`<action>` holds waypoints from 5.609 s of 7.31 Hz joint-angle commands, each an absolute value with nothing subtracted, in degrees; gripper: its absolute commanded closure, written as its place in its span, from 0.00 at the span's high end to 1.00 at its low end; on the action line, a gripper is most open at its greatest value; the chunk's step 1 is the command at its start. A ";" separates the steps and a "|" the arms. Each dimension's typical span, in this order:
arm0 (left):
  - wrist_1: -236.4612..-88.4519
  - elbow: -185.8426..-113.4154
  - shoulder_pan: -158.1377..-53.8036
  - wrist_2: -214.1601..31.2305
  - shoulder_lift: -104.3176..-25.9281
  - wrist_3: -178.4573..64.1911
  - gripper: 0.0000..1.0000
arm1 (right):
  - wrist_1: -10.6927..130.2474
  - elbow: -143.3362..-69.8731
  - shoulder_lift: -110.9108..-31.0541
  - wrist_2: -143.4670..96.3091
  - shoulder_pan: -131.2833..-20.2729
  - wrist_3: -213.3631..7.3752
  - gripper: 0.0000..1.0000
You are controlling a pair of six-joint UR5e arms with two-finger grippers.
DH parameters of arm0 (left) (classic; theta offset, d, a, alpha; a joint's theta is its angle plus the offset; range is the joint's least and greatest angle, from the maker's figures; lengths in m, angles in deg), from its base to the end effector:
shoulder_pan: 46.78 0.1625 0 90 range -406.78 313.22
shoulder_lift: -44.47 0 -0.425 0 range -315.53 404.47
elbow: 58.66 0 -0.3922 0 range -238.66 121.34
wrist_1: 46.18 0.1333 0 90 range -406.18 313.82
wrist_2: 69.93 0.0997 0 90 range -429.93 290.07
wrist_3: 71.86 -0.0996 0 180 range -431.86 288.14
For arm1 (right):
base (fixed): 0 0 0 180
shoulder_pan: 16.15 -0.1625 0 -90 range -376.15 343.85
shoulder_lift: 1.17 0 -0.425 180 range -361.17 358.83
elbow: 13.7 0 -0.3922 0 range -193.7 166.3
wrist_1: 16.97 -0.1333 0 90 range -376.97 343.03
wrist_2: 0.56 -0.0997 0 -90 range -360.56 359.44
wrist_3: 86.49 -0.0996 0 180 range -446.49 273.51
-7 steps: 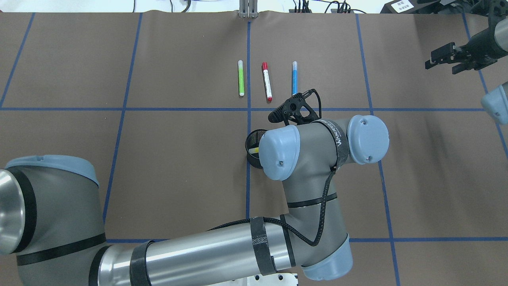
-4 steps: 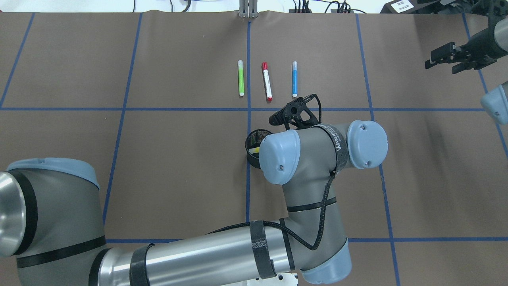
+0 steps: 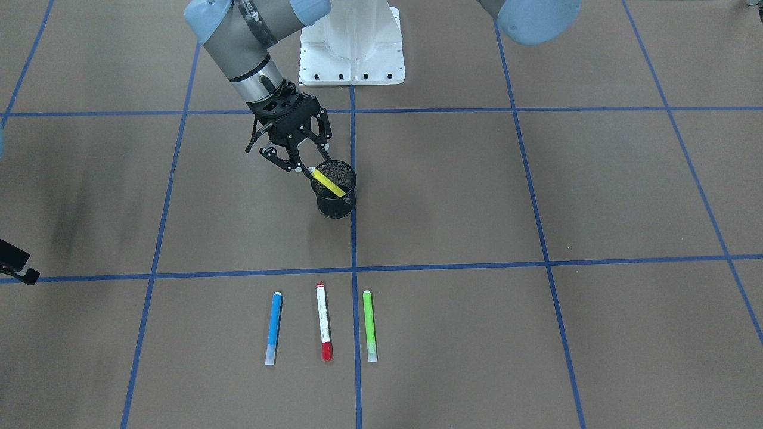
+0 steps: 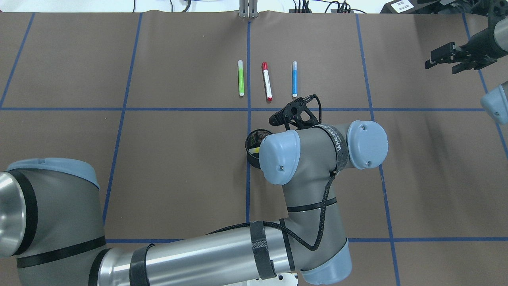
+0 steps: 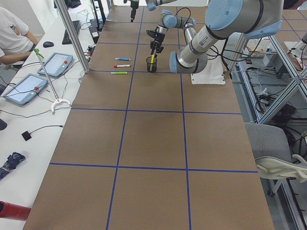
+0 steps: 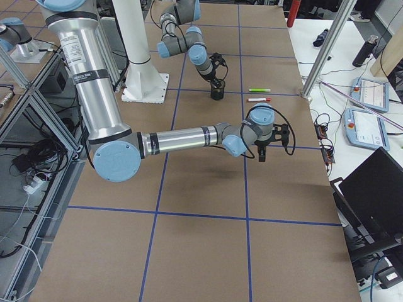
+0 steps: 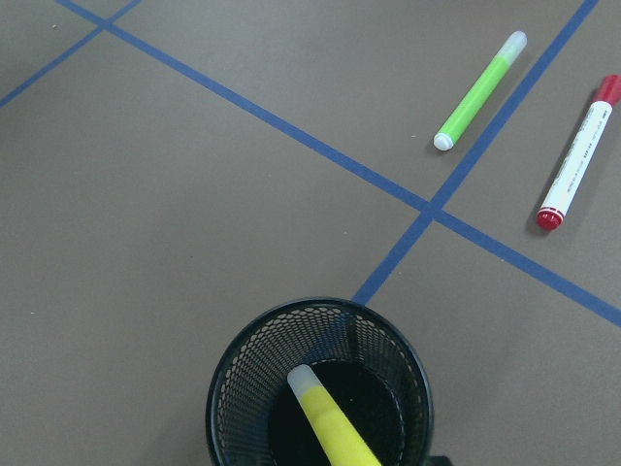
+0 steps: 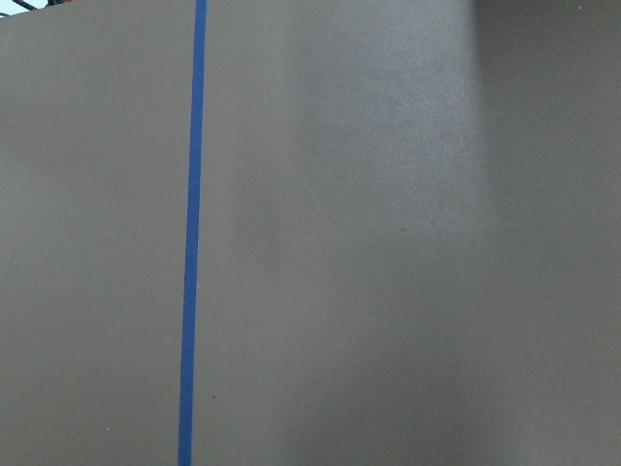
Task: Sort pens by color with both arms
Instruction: 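Lower the left gripper into the cup and grasp the yellow highlighter, then lift the yellow highlighter out of the cup with the left gripper, then carry the yellow highlighter beside the green highlighter and lower it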
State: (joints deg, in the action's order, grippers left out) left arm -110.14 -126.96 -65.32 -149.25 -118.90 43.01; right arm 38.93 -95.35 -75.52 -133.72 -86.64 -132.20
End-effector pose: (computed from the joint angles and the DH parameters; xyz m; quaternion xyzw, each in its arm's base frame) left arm 0.6938 -0.3928 0.0216 0.0784 0.2255 -0.3782 0.8944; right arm -0.1478 -0.6123 0.5105 0.0915 -0.4670 0.0705 0.8767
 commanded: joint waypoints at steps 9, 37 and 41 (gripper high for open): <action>-109.72 -130.29 -65.67 -148.15 -117.25 42.66 0.80 | 38.93 -95.35 -75.44 -133.45 -86.63 -132.28 1.00; -139.66 -150.88 -81.82 -148.24 -96.90 17.81 0.00 | 36.66 -96.14 -72.11 -133.62 -85.15 -138.17 1.00; -170.42 -128.19 -82.28 -138.68 -93.01 15.68 0.00 | 32.16 -94.64 -69.83 -132.92 -81.72 -138.35 1.00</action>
